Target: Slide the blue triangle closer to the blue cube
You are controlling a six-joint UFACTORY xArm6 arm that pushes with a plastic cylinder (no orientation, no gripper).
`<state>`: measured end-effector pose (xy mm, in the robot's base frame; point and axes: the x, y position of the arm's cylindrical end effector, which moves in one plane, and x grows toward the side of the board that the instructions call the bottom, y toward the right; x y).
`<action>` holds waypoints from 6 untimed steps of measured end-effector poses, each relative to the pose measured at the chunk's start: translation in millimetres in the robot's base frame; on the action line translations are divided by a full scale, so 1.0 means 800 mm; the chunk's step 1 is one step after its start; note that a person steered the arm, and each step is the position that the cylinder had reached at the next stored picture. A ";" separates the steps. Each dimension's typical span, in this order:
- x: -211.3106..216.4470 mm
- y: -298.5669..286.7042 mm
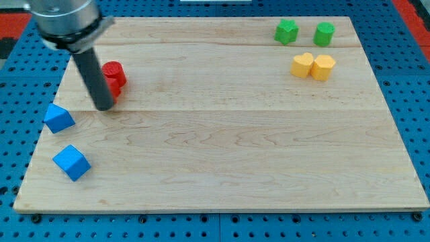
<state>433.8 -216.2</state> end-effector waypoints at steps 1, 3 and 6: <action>-0.051 -0.027; 0.031 -0.065; 0.055 0.025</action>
